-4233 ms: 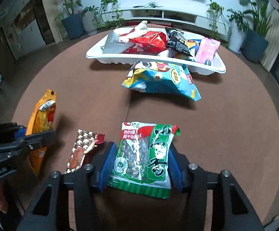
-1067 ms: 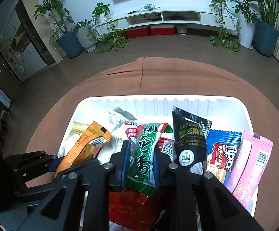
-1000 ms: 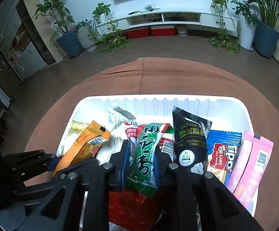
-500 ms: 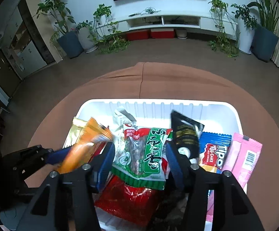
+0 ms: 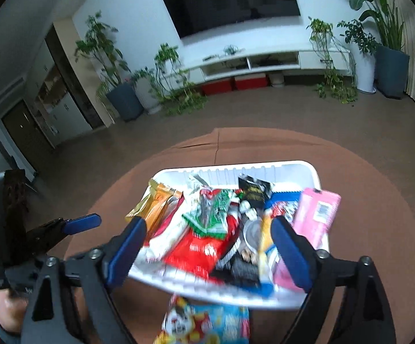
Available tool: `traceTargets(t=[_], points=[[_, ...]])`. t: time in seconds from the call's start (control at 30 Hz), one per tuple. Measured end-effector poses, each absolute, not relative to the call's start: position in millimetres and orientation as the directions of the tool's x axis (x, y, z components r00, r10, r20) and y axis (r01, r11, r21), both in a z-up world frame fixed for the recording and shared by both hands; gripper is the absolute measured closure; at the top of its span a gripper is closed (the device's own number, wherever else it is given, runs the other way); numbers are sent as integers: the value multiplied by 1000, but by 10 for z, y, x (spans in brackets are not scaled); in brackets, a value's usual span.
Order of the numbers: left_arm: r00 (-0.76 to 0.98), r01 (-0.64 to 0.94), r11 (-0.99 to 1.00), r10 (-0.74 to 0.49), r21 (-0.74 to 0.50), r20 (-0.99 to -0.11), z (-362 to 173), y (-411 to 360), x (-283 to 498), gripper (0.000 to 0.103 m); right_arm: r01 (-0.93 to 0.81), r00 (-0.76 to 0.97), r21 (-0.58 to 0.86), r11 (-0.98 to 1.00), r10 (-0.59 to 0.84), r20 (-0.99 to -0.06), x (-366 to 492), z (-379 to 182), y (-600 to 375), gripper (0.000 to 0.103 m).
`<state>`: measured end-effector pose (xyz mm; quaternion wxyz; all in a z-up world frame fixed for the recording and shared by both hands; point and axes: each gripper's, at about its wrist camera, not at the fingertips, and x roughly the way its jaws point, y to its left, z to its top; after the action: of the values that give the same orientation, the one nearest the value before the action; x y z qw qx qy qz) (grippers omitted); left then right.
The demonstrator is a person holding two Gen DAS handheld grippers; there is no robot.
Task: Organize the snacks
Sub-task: 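Open both grippers and move them back toward the remaining snacks, then grasp the brown-white chocolate packet with the left gripper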
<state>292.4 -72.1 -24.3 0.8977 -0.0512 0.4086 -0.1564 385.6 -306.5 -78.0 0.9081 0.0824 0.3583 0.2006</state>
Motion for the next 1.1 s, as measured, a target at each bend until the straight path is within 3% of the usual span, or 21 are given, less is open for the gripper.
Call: traceTargets(t=[0.33, 0.73, 0.83, 0.97, 1.1], points=[[510, 201, 938, -346, -282, -787, -710, -1046, 1777, 1, -254, 679, 364, 896, 433, -593, 3001, -1105, -3406, 8], [480, 178, 968, -243, -178, -843, -1011, -1271, 1266, 4, -242, 685, 374, 895, 430, -588, 2493, -1360, -3412, 8], [469, 182, 969, -232, -164, -852, -1020, -1304, 1309, 16, -221, 672, 401, 889, 437, -597, 2484, -1437, -3444, 8], [476, 188, 973, -211, -136, -854, -1030, -1334, 1337, 20, -225, 679, 391, 892, 432, -593, 2436, -1433, -3437, 8], [484, 201, 972, -207, -122, -850, -1009, -1313, 1326, 42, -239, 680, 363, 900, 423, -599, 2400, -1440, -3391, 9]])
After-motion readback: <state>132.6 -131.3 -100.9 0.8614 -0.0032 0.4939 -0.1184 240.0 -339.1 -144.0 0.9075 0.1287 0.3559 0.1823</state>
